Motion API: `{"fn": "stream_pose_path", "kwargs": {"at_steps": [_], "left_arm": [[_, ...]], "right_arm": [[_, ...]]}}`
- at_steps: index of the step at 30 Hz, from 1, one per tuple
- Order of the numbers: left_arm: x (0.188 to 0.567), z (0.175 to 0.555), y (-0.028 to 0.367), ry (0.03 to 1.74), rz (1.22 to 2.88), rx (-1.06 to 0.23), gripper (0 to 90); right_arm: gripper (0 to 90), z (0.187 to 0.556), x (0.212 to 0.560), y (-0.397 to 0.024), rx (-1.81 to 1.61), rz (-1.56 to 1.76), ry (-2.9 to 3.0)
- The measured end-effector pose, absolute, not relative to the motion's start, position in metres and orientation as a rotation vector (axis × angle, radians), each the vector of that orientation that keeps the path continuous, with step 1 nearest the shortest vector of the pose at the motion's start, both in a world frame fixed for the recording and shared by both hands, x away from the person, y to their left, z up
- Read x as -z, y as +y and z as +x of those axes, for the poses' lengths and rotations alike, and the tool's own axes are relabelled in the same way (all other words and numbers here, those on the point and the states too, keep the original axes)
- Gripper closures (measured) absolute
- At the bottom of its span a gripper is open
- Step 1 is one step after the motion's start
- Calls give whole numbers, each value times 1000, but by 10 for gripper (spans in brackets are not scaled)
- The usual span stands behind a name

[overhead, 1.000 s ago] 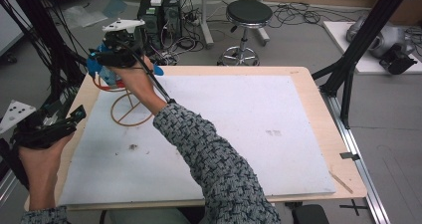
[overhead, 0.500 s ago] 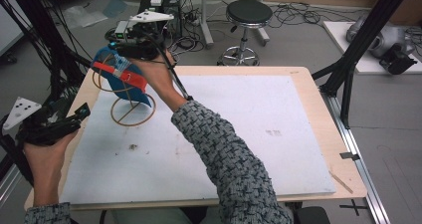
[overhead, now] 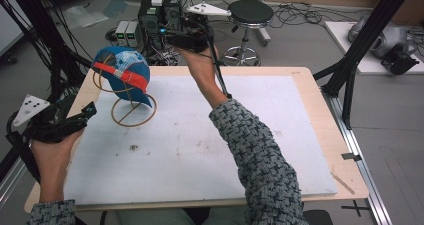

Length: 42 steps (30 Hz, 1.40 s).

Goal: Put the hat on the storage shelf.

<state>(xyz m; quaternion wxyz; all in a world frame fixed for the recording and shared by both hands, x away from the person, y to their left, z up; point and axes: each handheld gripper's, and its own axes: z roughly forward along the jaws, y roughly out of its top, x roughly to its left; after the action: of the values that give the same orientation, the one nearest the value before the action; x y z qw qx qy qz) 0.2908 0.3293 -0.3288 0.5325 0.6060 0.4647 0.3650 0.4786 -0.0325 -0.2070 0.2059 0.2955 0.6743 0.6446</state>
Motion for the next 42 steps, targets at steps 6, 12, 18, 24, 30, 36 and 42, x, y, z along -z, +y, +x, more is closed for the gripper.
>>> {"fn": "stream_pose_path", "kwargs": {"at_steps": [6,12,18,24,30,36,42], "left_arm": [[330,297,325,1104,1453,-865,229],[332,300,322,1108,1462,-860,228],[337,304,319,1116,1468,-865,228],[341,309,315,1116,1481,-871,228],[345,314,309,1115,1496,-873,228],[349,315,306,1122,1493,-869,227],[354,315,305,1137,1496,-876,226]], "right_arm": [[216,479,205,-76,-1749,874,1811],[188,477,206,-128,-1701,940,1733],[169,465,213,-191,-1646,1001,1641],[146,447,219,-248,-1595,1043,1588],[143,427,233,-288,-1552,1061,1550],[143,406,258,-314,-1539,1070,1533],[143,387,286,-332,-1517,1078,1521]]}}
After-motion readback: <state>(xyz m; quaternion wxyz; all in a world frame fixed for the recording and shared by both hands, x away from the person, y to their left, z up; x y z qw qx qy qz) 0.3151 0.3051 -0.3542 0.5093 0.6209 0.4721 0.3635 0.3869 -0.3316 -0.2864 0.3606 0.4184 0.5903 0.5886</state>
